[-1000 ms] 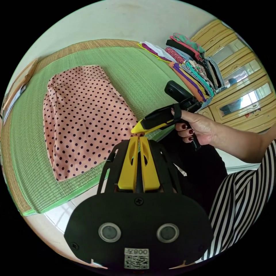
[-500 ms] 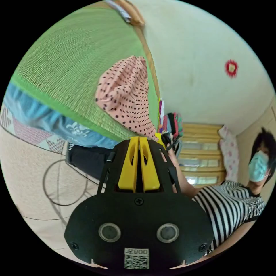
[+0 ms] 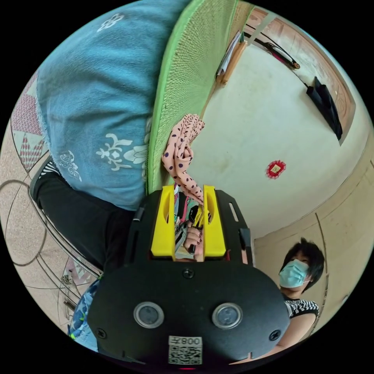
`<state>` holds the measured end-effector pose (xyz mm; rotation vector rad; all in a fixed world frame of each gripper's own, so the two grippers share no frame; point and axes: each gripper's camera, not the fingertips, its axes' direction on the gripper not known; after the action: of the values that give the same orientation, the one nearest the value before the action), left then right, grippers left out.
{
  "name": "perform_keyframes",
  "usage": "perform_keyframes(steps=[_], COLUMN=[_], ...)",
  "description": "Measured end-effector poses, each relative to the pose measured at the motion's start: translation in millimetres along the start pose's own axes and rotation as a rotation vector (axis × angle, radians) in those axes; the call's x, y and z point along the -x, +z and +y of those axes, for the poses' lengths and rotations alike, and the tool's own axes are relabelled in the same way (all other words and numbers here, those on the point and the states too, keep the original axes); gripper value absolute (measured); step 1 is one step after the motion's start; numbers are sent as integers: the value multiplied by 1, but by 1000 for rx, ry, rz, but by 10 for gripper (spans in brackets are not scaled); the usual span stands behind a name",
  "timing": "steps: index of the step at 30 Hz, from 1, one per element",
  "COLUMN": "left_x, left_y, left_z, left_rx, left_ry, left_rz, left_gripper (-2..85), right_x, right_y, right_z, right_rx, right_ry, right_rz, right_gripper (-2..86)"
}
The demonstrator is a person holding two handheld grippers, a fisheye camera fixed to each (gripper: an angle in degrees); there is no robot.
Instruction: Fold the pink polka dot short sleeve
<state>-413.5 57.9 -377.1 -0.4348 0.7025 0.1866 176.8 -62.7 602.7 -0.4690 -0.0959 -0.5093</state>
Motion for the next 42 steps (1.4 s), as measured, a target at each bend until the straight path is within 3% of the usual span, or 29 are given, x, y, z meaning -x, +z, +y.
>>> perform_keyframes(steps=[9, 26, 42], left_x=[-56, -108, -79], left_y=[-28, -31, -25], left_z=[-18, -23, 13], left_rx=[-67, -76, 5], left_ry=[-39, -24, -6], left_rz=[11, -78, -41], left_gripper=[114, 37, 32], right_x=[33, 63, 96], right_y=[29, 63, 89], right_z=[-1, 38, 136], right_rx=[12, -14, -49], right_ry=[-44, -30, 43], right_rz=[-3, 12, 61], right_gripper=[14, 14, 14])
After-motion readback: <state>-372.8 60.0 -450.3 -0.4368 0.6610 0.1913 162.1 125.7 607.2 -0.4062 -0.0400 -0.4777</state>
